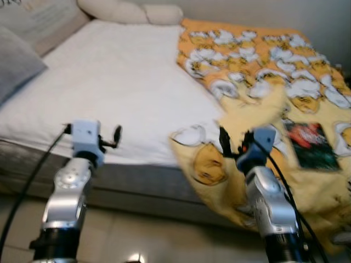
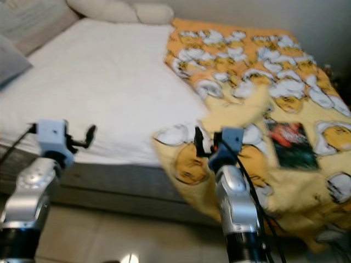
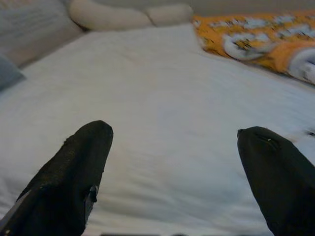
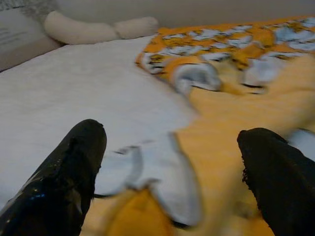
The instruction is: Clean up the room
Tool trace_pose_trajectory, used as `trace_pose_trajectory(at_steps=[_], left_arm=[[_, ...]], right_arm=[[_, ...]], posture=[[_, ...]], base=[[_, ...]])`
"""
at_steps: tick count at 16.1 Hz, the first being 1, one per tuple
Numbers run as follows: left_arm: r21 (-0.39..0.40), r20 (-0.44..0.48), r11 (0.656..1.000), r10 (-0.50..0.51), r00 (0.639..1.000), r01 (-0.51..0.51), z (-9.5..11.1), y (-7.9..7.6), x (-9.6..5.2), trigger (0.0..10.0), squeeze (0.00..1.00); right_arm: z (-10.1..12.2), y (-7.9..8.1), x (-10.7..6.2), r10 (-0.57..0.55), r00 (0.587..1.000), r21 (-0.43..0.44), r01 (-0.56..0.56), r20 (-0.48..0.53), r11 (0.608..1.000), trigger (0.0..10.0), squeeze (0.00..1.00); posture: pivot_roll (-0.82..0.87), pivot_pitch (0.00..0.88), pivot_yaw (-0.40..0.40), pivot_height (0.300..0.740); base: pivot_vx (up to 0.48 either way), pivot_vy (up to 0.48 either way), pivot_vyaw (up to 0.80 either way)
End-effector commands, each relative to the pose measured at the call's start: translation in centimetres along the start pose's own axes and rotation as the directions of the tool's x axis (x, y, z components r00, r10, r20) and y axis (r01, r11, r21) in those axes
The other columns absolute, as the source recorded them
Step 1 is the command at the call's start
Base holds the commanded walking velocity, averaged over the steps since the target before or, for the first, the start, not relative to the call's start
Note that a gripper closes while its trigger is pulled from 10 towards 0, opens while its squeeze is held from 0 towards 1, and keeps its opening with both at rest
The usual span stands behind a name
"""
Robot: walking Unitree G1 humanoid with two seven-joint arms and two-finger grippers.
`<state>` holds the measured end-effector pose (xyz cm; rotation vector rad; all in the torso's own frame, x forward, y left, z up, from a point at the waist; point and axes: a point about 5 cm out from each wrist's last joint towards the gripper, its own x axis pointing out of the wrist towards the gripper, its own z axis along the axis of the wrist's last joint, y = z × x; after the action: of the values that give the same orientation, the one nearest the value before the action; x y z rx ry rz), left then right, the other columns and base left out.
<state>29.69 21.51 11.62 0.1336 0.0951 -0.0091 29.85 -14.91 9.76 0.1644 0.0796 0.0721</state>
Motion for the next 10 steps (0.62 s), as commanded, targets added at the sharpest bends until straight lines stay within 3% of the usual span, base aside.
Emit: trace_pose_trajectory(at_steps=[1, 6, 10], left_arm=[[0.007, 0.016, 1.000, -0.023, 1.000, 0.023, 0.52, -0.81, 0.34, 10.0, 0.97], [0.003, 0.019, 1.000, -0.030, 0.999, 0.030, 0.49, -1.10, 0.38, 10.0, 0.97], [0.005, 0.018, 0.999, -0.039, 0.999, 0.039, 0.38, -1.43, 0.28, 10.0, 0.97]], right_arm=[[0.02, -0.89, -0.10, -0.025, 1.000, 0.006, 0.025, -0.008, 1.000, 10.0, 0.00], [-0.10, -1.00, -0.06, -0.011, 1.000, -0.031, 0.010, -0.022, 0.999, 10.0, 0.00], [-0.32, -0.96, -0.16, -0.001, 1.000, -0.035, -0.001, -0.031, 0.999, 10.0, 0.00]], posture=[[0.10, 0.000, 0.003, 0.740], [0.09, 0.000, 0.004, 0.740], [0.09, 0.000, 0.007, 0.740]], base=[[0.000, -0.480, 0.00], [0.000, -0.480, 0.00], [0.000, -0.480, 0.71]])
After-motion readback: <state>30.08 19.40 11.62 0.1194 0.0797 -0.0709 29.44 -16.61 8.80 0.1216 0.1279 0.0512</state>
